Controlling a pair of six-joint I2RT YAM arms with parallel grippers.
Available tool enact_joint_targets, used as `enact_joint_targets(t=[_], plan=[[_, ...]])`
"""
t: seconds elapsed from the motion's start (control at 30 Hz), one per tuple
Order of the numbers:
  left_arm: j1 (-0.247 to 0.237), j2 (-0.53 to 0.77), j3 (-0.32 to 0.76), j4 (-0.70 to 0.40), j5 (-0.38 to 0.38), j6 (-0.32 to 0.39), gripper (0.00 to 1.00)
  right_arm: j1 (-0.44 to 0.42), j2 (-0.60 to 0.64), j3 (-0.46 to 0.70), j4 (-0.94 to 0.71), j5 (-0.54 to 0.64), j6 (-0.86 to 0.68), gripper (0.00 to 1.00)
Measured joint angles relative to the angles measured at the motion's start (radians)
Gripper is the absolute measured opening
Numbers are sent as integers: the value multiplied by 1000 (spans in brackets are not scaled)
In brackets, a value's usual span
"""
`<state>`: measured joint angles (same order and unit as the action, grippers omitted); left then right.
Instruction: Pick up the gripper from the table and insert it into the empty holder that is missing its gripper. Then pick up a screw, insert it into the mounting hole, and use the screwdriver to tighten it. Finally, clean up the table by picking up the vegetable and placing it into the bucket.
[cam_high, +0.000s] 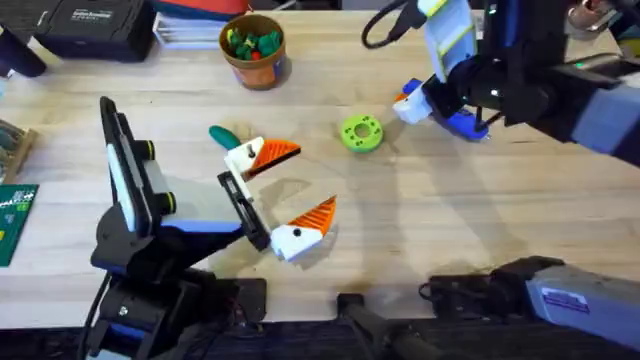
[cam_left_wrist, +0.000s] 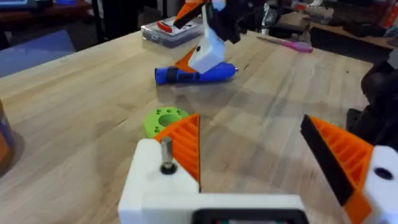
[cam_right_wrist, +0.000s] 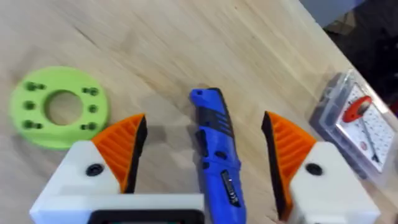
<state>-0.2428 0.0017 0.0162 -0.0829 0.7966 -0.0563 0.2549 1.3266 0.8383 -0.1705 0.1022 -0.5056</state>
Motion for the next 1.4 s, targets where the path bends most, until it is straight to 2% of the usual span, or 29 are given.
enact_joint_targets(t=[0.13, 0.2, 0.23, 0.27, 0.4, 0.5, 0.63, 0.77, 0.83, 0.93, 1.17, 1.27, 1.4], plan=[[0, 0, -3, 28, -20, -3, 985, 25, -55, 0, -30, -39, 49, 994], [0, 0, -4, 65, -49, -33, 985, 40, -76, 0, -38, -49, 63, 994], [0, 0, 22, -10, -133, -120, 985, 60, -99, 0, -41, -59, 74, 993], [0, 0, 47, -70, -166, -142, 985, 65, -104, 0, -41, -61, 77, 993], [0, 56, 217, -310, -299, -154, 985, 70, -109, 0, -41, -67, 83, 994], [0, 166, 399, -449, -424, -143, 985, 70, -109, 0, -41, -67, 84, 994], [0, 386, 634, -657, -622, -135, 985, 70, -109, 0, -41, -67, 87, 994], [3, 649, 822, -860, -812, -132, 985, 70, -109, 0, -42, -67, 87, 996], [17, 774, 880, -898, -866, -131, 985, 70, -109, 0, -42, -67, 87, 994], [57, 939, 922, -901, -897, -175, 985, 70, -109, 0, -42, -67, 87, 994], [168, 1214, 935, -896, -874, -407, 985, 70, -109, 0, -43, -67, 87, 993], [229, 1303, 935, -827, -864, -513, 985, 70, -109, 0, -43, -67, 87, 994], [271, 1412, 935, -707, -837, -585, 985, 70, -109, 0, -43, -67, 87, 994]])
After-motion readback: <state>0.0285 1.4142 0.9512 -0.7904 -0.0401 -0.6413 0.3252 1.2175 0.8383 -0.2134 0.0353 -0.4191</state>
